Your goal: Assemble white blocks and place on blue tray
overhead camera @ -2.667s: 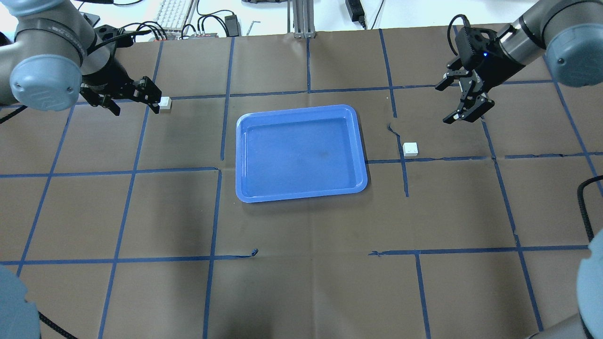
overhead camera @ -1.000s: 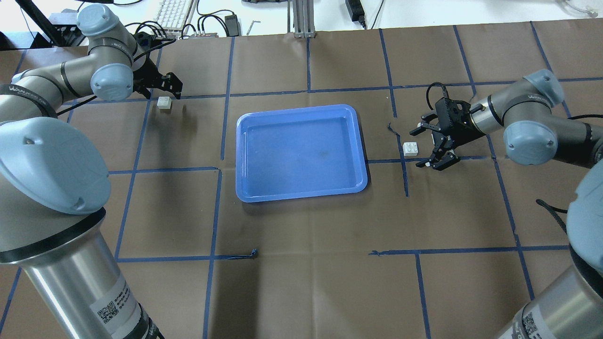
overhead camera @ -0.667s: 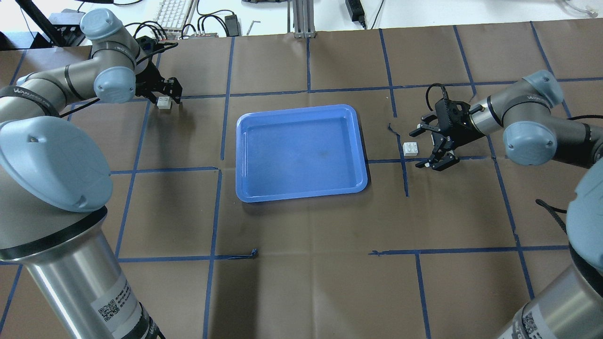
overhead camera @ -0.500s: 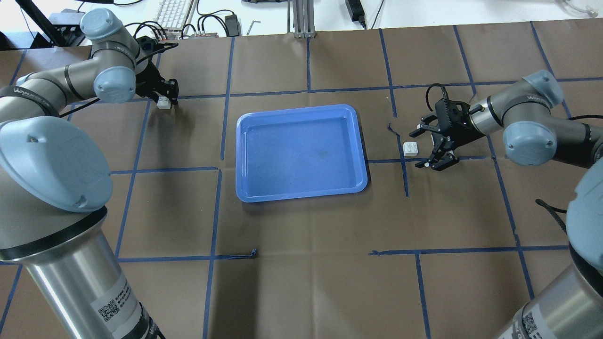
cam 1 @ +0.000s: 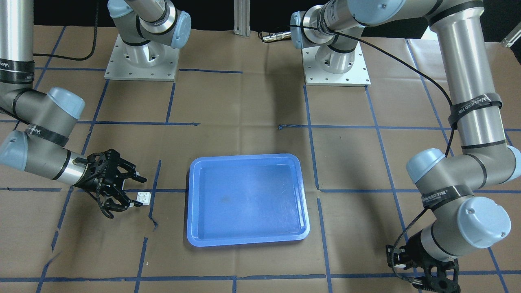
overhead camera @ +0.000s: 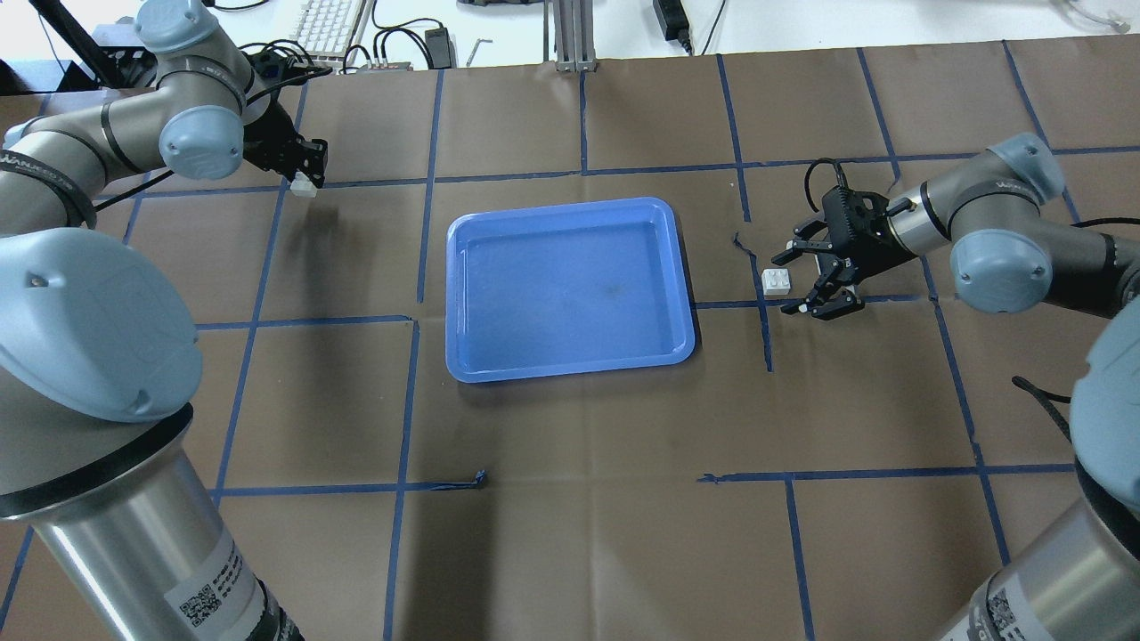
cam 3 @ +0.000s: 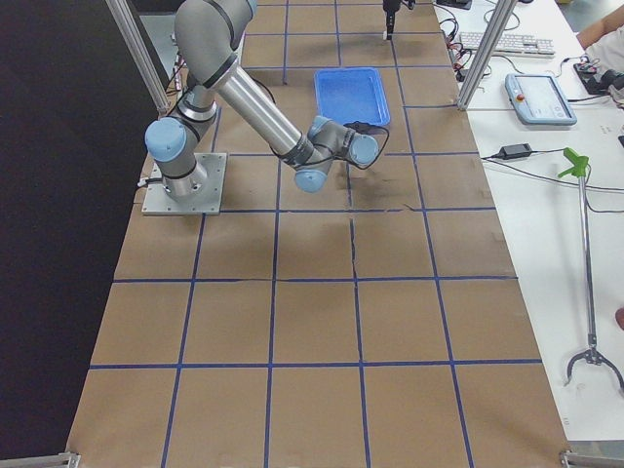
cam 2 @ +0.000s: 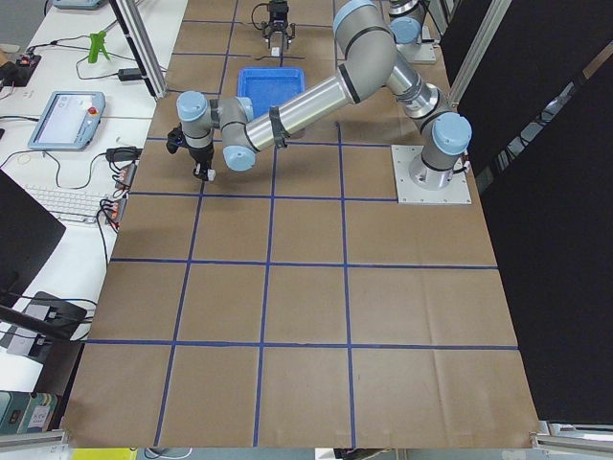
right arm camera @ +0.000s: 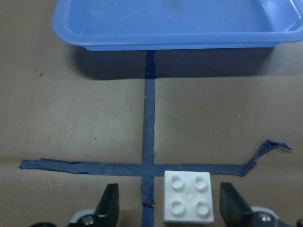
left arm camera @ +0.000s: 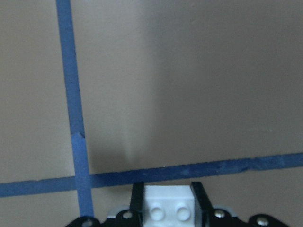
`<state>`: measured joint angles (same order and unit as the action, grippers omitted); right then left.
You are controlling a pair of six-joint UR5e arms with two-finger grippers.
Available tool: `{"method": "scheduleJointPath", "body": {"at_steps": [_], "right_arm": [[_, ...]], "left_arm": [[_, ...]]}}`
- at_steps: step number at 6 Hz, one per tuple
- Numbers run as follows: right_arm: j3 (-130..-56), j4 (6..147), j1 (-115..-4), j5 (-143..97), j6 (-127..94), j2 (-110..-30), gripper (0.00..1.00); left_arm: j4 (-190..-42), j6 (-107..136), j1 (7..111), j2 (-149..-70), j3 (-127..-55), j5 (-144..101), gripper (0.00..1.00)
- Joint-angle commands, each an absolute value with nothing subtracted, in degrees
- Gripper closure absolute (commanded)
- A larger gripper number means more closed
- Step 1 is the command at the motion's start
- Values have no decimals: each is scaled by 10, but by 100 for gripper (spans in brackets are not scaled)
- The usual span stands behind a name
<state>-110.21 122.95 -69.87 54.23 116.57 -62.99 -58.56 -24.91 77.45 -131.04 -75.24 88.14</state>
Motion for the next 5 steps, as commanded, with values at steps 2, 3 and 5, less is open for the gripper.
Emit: {"method": "scheduleJointPath", "body": {"at_steps": [2,3,5], "right_arm": [[-1098,1230,-699,542,1165,-628,57],[-1097,1230,-699,541,1165,-629,65],[-1079,1231,-699,544,1159,-638,73]], "left_arm": [[-601,-449,895,-1245,-807,900,100],[-601,-543,950,-1225,-837,952,100],[-584,-649,1050,-1229,-870,959,100]]}}
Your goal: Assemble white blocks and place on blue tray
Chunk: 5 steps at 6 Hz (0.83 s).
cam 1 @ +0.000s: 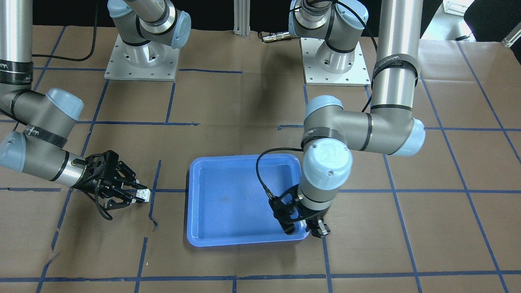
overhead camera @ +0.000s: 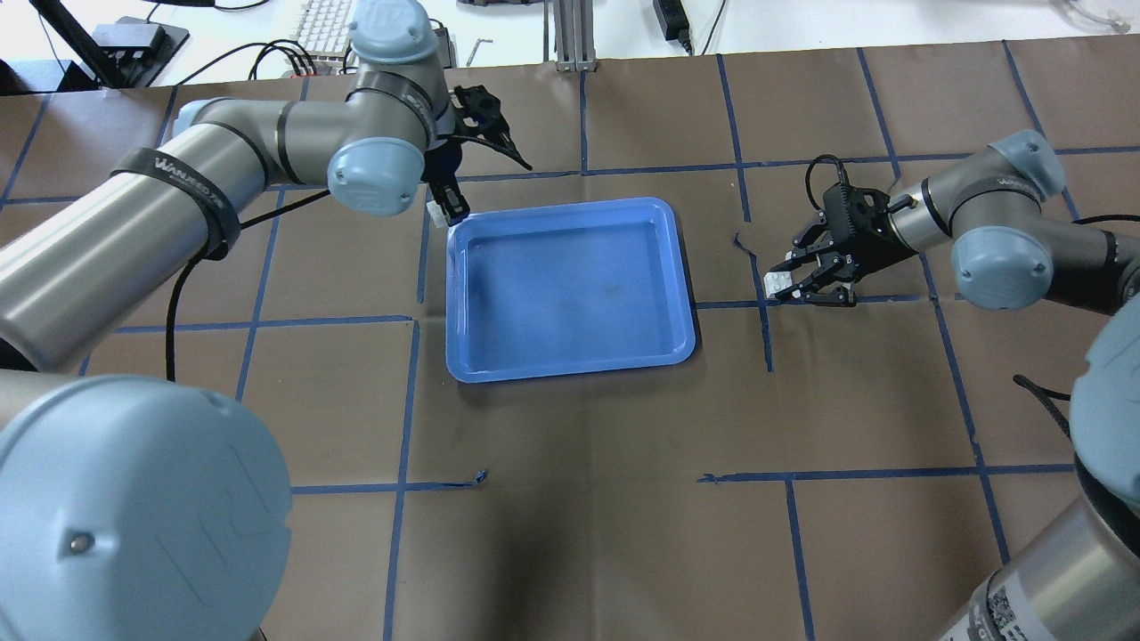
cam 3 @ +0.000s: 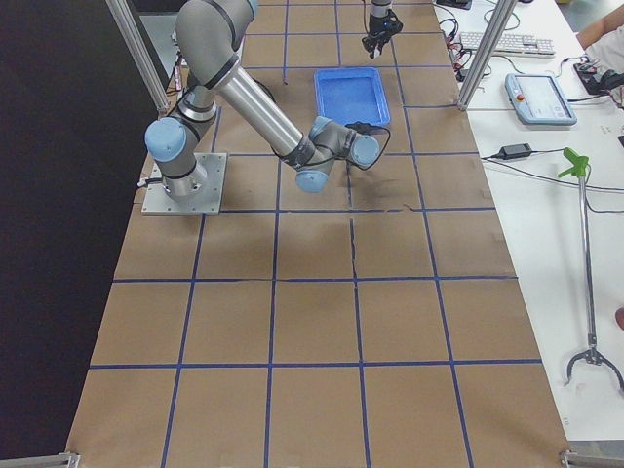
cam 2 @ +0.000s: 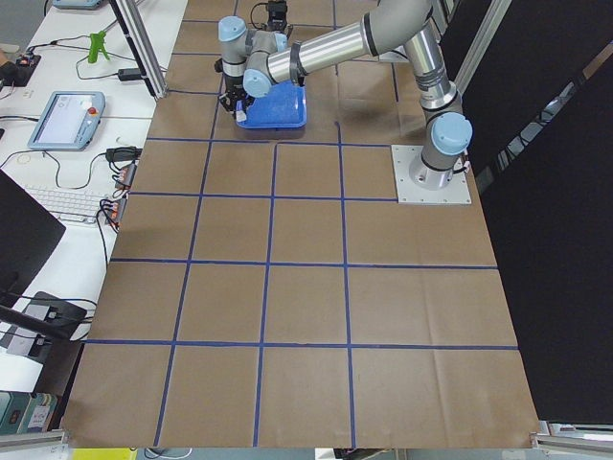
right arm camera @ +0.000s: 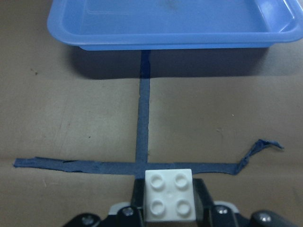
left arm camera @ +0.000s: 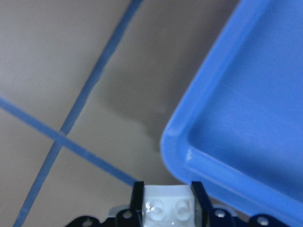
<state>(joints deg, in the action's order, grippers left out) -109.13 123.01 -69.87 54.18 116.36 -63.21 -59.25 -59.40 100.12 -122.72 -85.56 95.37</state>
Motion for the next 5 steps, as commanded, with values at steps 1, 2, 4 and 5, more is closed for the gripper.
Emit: {"method": "scheduleJointPath", "body": {"at_steps": [1,2,4,5], "right_arm": [[-1055,1223,-699,549,1154,-651,73],[-1047,1204,-700,552,1129,-671,74],[-1036,1141,-701,553,1091,-722,74],[-1012,1096,-703,559,1090,-720,74]], "left_arm": [[-583,-656,1083,-1232,-874,959,100],[-567,-660,1108,-1232,-888,957,100],[-510,-680,1114,-1226,-939,956,100],[-505,-679,1114,-1226,-957,956,100]]}}
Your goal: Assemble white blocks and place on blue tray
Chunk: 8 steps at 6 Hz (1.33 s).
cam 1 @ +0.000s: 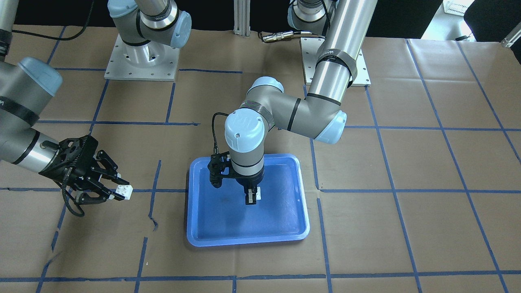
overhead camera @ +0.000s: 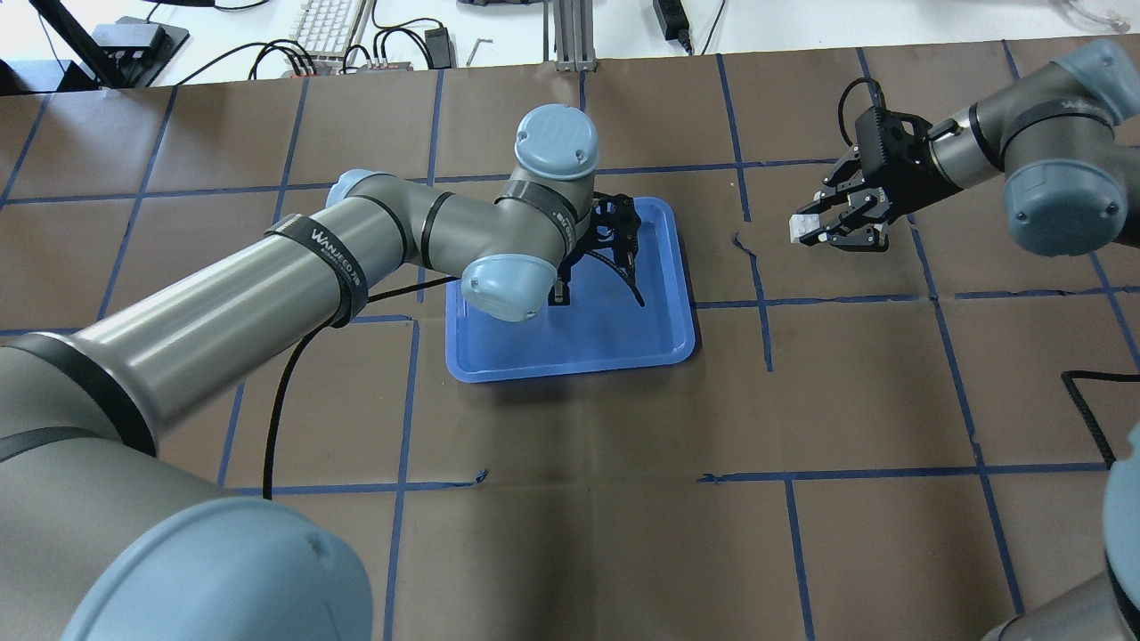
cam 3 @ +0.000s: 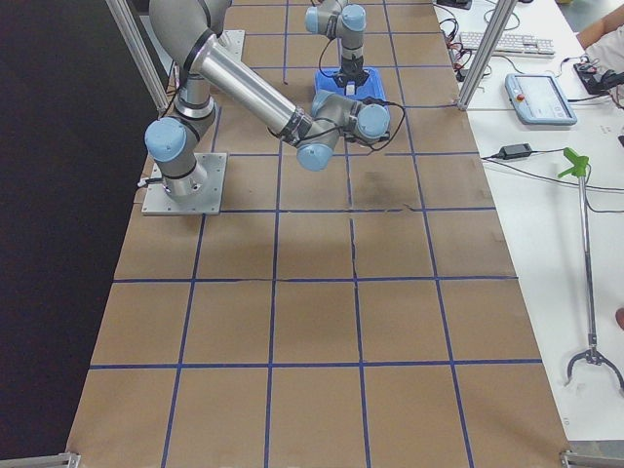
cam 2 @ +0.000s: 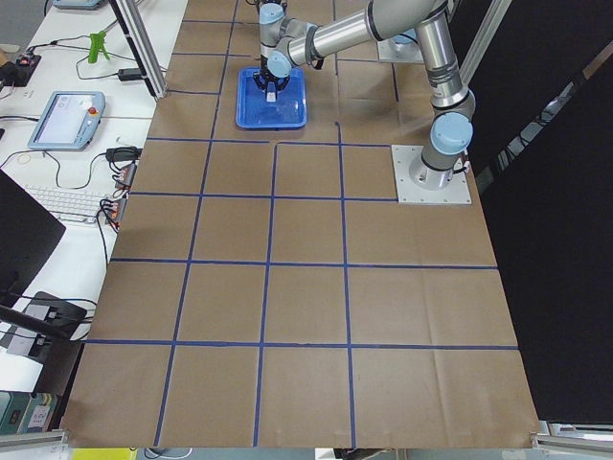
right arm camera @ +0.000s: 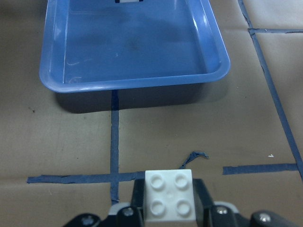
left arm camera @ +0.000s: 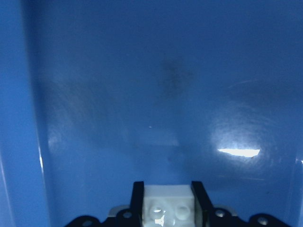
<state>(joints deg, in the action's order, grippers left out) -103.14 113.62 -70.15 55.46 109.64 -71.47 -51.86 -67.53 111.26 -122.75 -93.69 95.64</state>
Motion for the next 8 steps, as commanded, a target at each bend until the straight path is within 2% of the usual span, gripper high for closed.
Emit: {"method": "scheduleJointPath", "body": {"at_steps": [1,3,4,5,7,8], "right_arm": [[-989,1051,-706,575,1090,-716,73],[-990,1049,-715,576,1090,-712,73],[-989,1055,-732,576,1082,-713,73],[-988,1056,-747,575,1064,-713,73],[-991,1088,-765,572,1061,-712,74],[-992,1115,-773,569,1023,-712,74]], "left_arm": [[-500,-677,1114,-1230,-962,955,100],[-490,-675,1115,-1234,-962,954,100],[-490,-673,1120,-1233,-962,954,51],[-490,-673,1120,-1231,-962,954,18],[-518,-676,1120,-1187,-955,955,15],[-605,-676,1111,-1140,-943,955,15]]}}
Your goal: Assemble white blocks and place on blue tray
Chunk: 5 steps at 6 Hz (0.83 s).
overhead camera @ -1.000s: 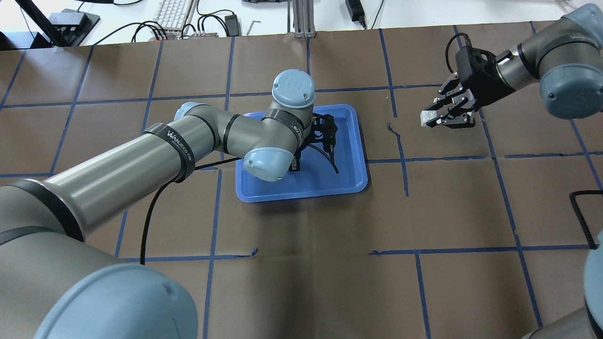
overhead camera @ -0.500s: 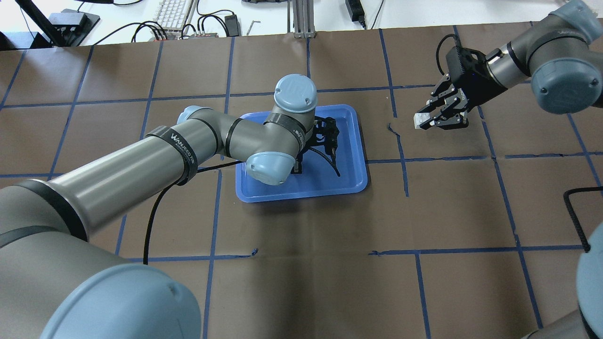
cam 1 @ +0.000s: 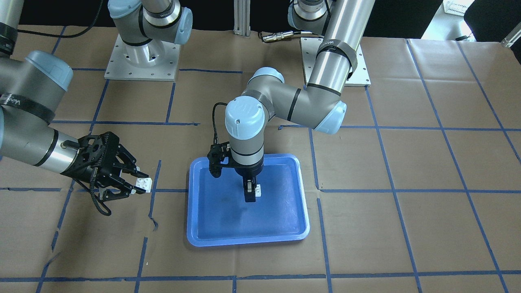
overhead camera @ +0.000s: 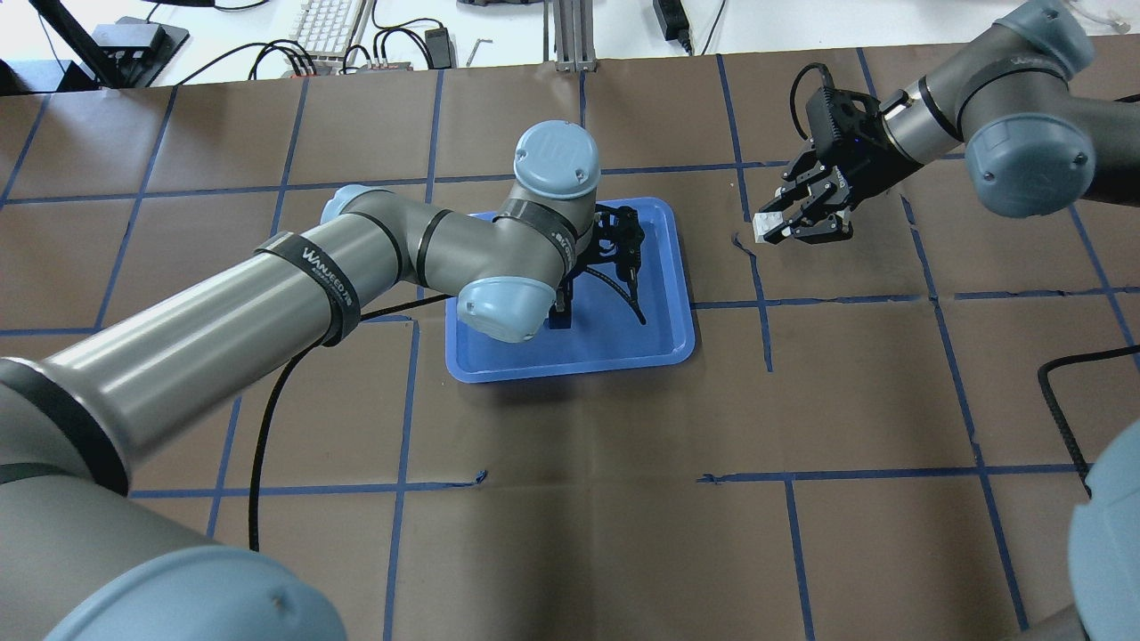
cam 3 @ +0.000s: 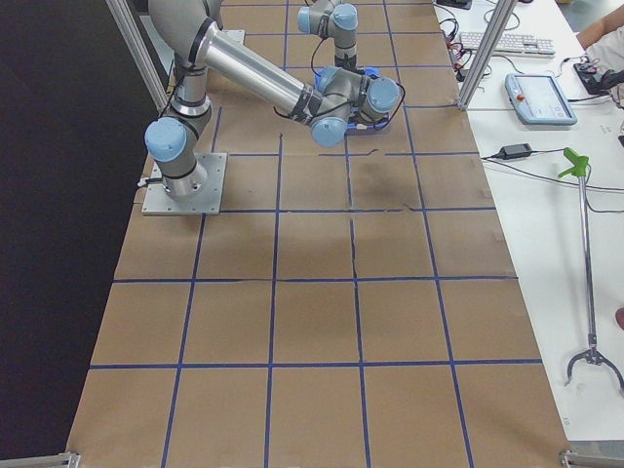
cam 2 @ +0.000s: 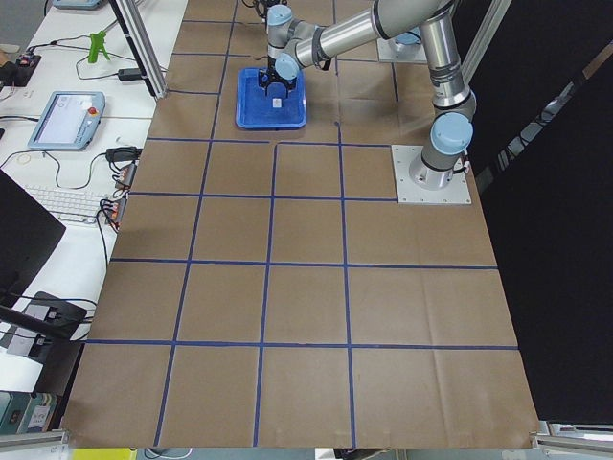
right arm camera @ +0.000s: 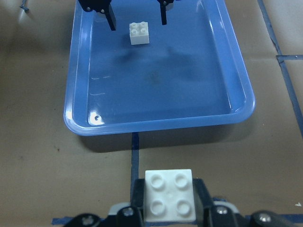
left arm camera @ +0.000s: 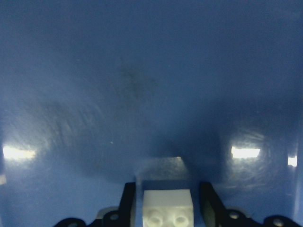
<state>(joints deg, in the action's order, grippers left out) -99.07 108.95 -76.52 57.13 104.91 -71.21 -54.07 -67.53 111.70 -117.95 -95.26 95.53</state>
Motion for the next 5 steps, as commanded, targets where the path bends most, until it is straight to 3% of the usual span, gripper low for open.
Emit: {"method": "scheduleJointPath", "body": {"at_steps": [1,3,5], "right_arm": [[-992,1124,-803,568,994,-710,74],[-992,1224,-895,568,881,-683,74],[-992,1370,-962,568,770,-606,74]], "left_arm": [[-693,-674,1089,-1074,-937,955,15],[-851,-667,1015,-945,-928,936,16],[-877,-511,1000,-900,-924,941,16]]}}
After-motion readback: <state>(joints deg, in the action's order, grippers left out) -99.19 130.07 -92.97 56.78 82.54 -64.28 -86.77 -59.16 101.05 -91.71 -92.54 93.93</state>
